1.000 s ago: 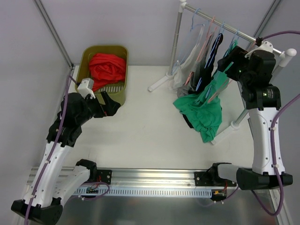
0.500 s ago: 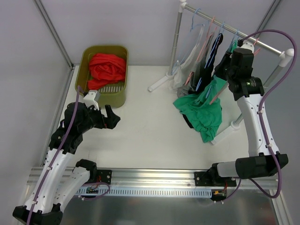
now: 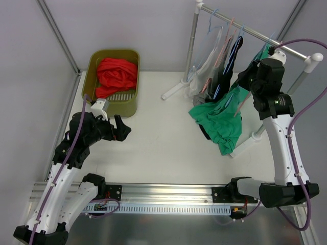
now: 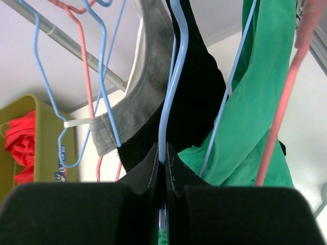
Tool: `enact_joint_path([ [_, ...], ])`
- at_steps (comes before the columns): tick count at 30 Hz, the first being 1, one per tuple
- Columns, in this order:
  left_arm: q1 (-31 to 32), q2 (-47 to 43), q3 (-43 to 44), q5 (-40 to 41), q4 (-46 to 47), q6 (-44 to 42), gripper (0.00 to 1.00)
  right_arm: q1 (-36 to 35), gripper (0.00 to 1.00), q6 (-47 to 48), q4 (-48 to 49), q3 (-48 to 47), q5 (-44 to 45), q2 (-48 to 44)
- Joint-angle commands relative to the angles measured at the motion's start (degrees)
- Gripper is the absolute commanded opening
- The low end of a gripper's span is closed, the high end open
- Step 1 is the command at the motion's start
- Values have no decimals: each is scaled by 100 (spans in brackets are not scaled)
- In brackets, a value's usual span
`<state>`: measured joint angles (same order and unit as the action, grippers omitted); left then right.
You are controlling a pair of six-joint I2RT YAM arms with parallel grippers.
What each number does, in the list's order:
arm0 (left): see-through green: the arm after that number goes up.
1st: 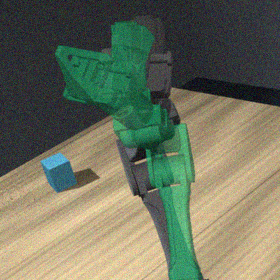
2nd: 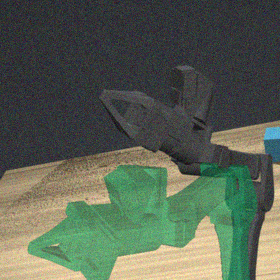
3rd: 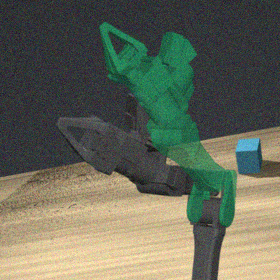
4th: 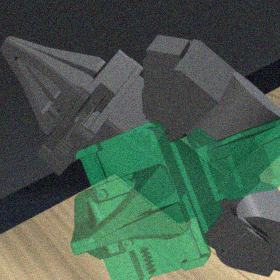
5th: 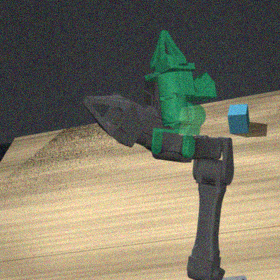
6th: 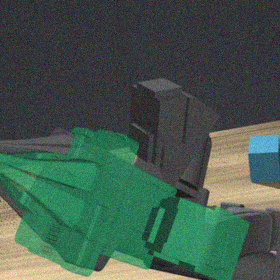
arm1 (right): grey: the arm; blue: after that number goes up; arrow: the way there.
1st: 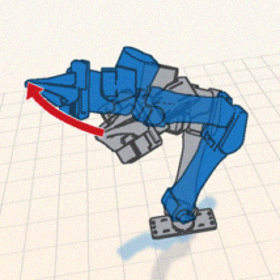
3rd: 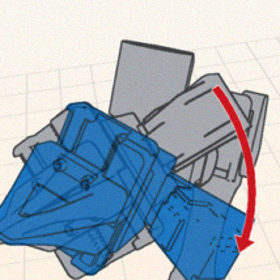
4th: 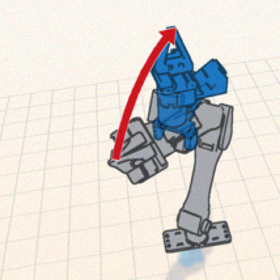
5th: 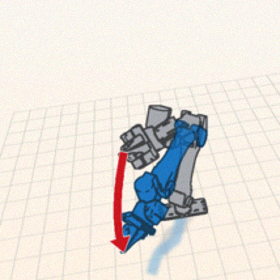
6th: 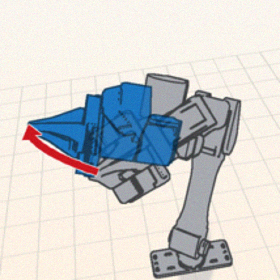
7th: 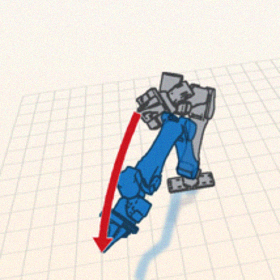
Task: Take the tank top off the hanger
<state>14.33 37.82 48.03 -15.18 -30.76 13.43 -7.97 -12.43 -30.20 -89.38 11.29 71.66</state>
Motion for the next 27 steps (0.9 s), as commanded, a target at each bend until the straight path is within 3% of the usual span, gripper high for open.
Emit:
enact_joint_path([
  [1, 70, -64, 5, -170, 97, -113, 99, -12, 0, -137, 462, -176, -100, -336],
  [20, 97, -407, 136, 428, -9, -122, 99, -12, 0, -296, 322, 1080, -1963, -2234],
  [27, 97, -302, 732, -335, -17, 36, 99, -12, 0, -103, -337, 1397, -3254, -3129],
])
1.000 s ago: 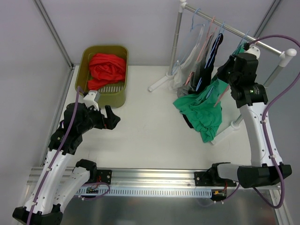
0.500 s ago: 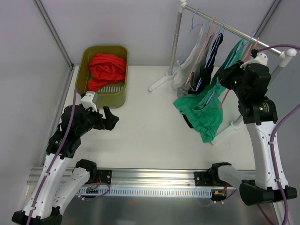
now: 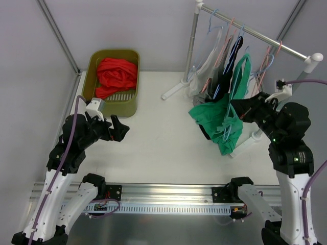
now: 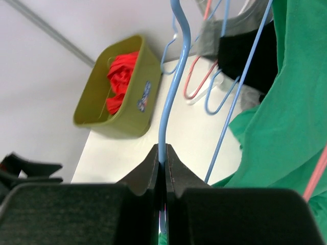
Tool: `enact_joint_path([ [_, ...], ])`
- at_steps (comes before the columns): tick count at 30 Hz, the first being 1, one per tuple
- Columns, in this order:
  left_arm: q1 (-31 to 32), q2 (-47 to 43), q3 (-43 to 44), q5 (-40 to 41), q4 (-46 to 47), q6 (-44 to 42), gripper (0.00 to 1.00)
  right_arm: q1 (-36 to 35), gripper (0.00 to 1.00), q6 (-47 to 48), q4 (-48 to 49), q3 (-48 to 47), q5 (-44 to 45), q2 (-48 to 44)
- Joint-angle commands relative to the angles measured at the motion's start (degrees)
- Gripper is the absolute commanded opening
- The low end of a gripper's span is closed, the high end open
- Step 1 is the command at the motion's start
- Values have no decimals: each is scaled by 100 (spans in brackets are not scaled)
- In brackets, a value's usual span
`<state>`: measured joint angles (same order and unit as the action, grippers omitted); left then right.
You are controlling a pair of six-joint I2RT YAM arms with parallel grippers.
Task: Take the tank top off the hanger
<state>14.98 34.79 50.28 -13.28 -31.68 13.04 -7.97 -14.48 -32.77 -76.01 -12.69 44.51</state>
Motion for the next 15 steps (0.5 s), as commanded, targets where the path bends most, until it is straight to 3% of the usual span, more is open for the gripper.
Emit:
enact_joint_path([
  [1, 22, 2, 631, -666, 74, 128, 99, -12, 0, 121, -176, 95, -971, -547],
  [11, 110, 801, 2458, -1765, 319, 691, 99, -12, 0, 516, -2073, -423, -2166, -1796],
  [15, 899, 1179, 2767, -1776, 899, 639, 99, -21, 0, 499, -2514, -1203, -3027, -1788],
])
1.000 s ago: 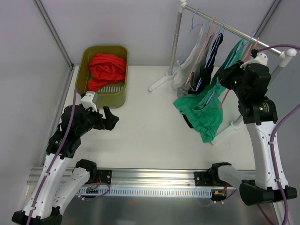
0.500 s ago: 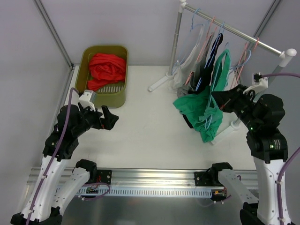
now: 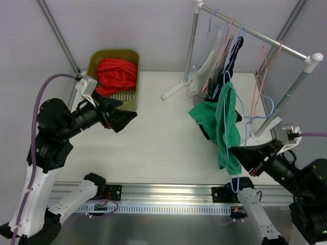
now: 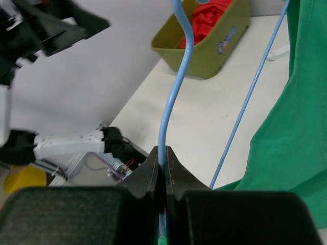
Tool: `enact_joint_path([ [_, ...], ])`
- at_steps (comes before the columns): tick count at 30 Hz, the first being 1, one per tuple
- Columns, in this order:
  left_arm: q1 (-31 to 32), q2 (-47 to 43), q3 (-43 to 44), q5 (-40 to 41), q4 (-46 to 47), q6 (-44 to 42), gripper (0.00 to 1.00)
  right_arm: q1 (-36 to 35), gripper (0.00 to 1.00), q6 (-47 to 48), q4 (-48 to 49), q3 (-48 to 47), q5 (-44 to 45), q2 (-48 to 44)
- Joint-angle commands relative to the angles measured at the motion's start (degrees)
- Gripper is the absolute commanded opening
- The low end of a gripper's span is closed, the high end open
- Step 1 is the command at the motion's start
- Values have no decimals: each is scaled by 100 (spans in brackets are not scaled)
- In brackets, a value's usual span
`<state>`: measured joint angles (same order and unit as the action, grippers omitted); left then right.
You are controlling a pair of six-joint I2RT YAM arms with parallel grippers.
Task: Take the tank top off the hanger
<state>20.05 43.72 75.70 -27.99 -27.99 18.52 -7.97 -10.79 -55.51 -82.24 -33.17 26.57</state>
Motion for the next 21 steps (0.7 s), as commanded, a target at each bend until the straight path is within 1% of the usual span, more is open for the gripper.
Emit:
enact_joint_path([
  [1, 890, 486, 321, -130, 601, 38, 99, -38, 0, 60, -259, -687, -1233, 15],
  [3, 1455, 689, 542, 82, 915, -94, 99, -100, 0, -63, -259, -881, -1437, 85],
  [4, 1762, 847, 560, 414, 1101, -199, 99, -135, 0, -151, -250, -1056, -1682, 120],
  [5, 2435, 927, 577, 678, 1276, -322, 99, -205, 0, -178, -198, -1118, -1815, 155],
  [7, 3089, 1189, 656, 1188, 1706, -892, 99, -310, 0, -292, -66, -1189, -2052, 287],
  [8, 3580, 1304, 857, 1582, 1796, -1077, 99, -424, 0, -301, -13, -1233, -2106, 366],
  [9, 3750, 1453, 980, 1725, 1849, -1401, 99, -503, 0, -301, -13, -1286, -2158, 454],
  [10, 3865, 1742, 1138, 1857, 1919, -1509, 99, -574, 0, -301, -13, -1338, -2255, 681],
  [11, 3944, 1875, 1392, 1963, 1972, -1579, 99, -705, 0, -310, -4, -1461, -2273, 796],
  [13, 4024, 2261, 1613, 2095, 2060, -1799, 99, -864, 0, -284, 5, -1610, -2334, 1129],
  [14, 4050, 2368, 1788, 2183, 2113, -1904, 98, -1056, 0, -223, -4, -1750, -2326, 1236],
  [17, 4085, 2685, 1948, 2560, 2157, -2186, 90, -1355, 0, -91, -13, -1936, -2335, 1569],
  [18, 4094, 2763, 1940, 2692, 2166, -2239, 81, -1400, 0, -64, -30, -1963, -2274, 1632],
  [20, 4085, 2799, 1826, 2737, 2183, -2274, 72, -1488, 0, -11, -65, -1989, -2220, 1763],
  [21, 4094, 2808, 1782, 2746, 2210, -2300, 62, -1497, 0, 24, -66, -1989, -2203, 1782],
])
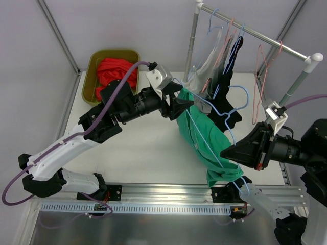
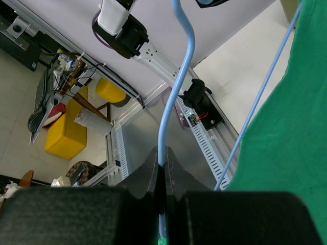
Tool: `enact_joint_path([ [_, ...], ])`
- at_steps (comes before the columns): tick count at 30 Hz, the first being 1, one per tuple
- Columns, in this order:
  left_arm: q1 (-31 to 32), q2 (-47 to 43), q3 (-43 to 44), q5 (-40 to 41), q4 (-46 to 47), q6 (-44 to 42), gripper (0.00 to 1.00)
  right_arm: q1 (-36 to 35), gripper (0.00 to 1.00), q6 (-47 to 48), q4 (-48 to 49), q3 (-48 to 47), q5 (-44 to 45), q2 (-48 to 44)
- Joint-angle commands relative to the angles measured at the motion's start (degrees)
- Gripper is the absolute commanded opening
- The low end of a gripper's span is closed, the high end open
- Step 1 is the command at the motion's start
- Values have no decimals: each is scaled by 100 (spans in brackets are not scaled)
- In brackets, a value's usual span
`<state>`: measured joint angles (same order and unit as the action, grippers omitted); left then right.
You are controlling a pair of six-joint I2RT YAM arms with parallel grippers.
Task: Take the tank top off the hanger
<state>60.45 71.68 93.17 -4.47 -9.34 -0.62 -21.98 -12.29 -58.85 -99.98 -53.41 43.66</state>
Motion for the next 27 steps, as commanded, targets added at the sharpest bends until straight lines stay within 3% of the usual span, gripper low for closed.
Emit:
enact_joint_path([
  [1, 55, 21, -8, 412, 363, -403, 56, -114, 0, 201, 277, -214, -170, 99],
  [3, 46, 30, -105, 587, 389, -465, 41, -114, 0, 306, 278, -214, -126, 99],
  [4, 46, 13, -132, 692, 389, -474, 28, -114, 0, 341, 278, -180, -48, 82],
  [5, 55, -22, -202, 710, 381, -474, 27, -114, 0, 377, 278, -162, -3, 64],
  [6, 46, -118, -246, 719, 389, -491, 28, -114, 0, 438, 278, -136, 75, 29],
  [8, 46, -224, -412, 658, 398, -526, 62, -114, 0, 473, 269, -48, 120, 20],
  [12, 46, -357, -580, 596, 460, -553, 60, -114, 0, 526, 278, 14, 111, 81],
  [14, 46, -322, -563, 605, 469, -544, 52, -114, 0, 535, 286, -3, 111, 116],
  [16, 46, -260, -510, 588, 477, -527, 50, -105, 0, 544, 304, -12, 85, 125],
  [17, 46, -234, -492, 570, 486, -527, 43, -114, 0, 527, 321, -21, 67, 117],
  [21, 46, -67, -396, 596, 504, -518, 40, -114, 0, 500, 356, -30, -3, 90],
  [26, 46, 30, -343, 912, 512, -509, 16, -114, 0, 535, 348, 58, -12, 46],
  [27, 46, 39, -334, 974, 521, -509, 3, -105, 0, 535, 357, 119, -12, 37],
])
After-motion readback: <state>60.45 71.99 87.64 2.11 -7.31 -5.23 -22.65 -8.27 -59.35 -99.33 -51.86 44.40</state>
